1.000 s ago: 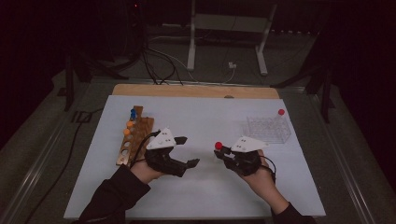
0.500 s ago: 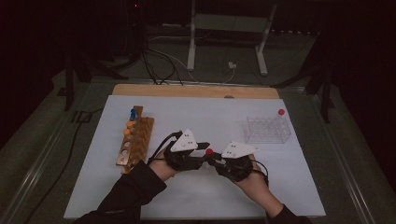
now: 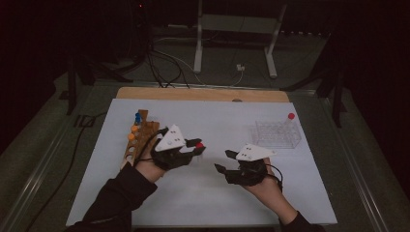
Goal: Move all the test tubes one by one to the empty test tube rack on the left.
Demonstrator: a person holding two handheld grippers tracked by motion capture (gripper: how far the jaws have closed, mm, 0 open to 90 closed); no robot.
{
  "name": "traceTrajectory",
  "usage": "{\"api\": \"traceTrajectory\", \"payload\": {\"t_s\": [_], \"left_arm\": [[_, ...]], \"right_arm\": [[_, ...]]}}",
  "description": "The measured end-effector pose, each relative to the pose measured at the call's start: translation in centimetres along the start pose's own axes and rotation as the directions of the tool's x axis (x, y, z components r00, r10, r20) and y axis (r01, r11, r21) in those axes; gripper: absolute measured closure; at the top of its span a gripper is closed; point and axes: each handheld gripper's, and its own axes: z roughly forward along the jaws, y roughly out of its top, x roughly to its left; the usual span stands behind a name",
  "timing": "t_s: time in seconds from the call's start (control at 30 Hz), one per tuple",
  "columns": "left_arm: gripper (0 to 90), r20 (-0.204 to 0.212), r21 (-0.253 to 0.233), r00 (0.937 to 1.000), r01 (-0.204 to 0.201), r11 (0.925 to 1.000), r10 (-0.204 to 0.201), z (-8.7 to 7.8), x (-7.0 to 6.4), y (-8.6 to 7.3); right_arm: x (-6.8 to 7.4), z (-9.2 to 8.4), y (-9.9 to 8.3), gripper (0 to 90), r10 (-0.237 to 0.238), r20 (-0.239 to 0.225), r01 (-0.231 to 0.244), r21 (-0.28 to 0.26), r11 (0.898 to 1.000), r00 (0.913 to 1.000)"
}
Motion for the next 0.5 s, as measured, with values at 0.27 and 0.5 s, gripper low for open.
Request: {"api": "traceTrajectory", "payload": {"t_s": [0.27,0.5], "left_arm": [[72.0,-0.15,-0.013,0.9874,0.047,0.9988,-0.048,-5.9,3.1,-0.7],[72.0,-0.269,-0.007,0.9594,0.085,0.9964,-0.083,-10.1,4.8,-2.1]], "right_arm": [[-0.5,-0.5,0.1,14.3,0.033,0.019,-0.032,-0.029,0.999,0.9993],[-1.0,-0.7,0.1,0.0,0.058,-0.007,-0.058,-0.035,0.998,0.9983]]}}
